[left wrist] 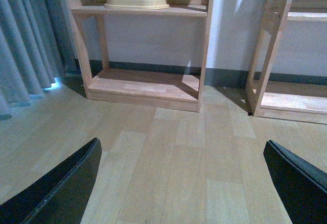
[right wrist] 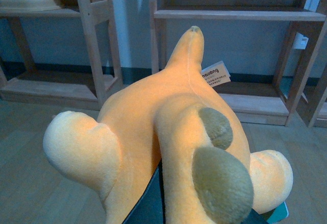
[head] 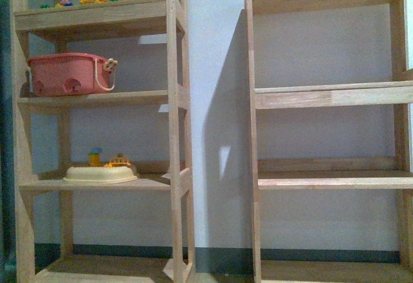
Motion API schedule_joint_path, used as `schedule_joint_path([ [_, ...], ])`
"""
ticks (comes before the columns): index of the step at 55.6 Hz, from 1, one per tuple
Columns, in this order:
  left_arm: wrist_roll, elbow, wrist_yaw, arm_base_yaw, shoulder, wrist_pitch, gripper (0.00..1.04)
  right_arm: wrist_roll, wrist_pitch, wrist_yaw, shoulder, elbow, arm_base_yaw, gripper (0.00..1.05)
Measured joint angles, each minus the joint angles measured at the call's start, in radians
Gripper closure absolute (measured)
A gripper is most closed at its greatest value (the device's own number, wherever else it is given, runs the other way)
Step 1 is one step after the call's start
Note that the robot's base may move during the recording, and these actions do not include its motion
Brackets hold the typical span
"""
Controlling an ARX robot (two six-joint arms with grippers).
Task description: Put away toys
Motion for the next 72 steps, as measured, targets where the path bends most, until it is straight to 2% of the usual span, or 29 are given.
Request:
schedule_joint_path([
  [72,0.0,0.0,0.0,0.0,0.0,0.0,0.06,0.0,0.0,0.0,0.0,0.0,0.0,0.98],
])
